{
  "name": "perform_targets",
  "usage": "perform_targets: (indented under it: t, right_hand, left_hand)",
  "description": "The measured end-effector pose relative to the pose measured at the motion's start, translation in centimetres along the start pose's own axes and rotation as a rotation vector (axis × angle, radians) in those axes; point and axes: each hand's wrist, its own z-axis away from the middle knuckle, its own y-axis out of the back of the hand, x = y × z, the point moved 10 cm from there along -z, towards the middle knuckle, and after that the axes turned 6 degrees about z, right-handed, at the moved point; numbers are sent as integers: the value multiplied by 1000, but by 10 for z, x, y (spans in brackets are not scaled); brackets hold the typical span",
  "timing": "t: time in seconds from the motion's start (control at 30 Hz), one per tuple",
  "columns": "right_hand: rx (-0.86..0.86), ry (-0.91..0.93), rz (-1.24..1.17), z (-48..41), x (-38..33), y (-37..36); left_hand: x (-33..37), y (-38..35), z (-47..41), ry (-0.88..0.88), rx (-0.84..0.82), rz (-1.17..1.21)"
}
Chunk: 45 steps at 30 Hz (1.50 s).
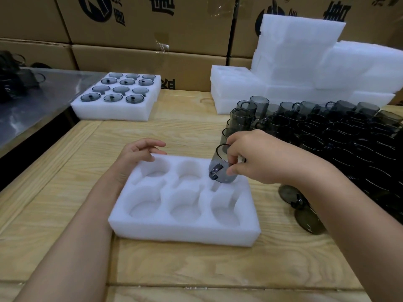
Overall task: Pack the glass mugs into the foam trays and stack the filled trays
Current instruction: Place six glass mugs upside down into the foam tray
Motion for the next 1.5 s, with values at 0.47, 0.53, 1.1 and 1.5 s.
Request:
perform_targets:
  t: [0.47,0.53,1.1,1.5]
  right_hand:
    - [-7,-14,-187,-8,17,-10]
    - [125,-46,-335,-12,17,-5]
    - [-68,-13,117,-41,-8,-80]
    - [4,-63,-104,-42,2,-80]
  left_hand:
    - [26,-12,4,-14,-67,-448]
    - [60,-29,8,-190,24,-551]
    - [6,-167,22,-198,-416,-1242]
    - [0,-3,12,115,121,79]
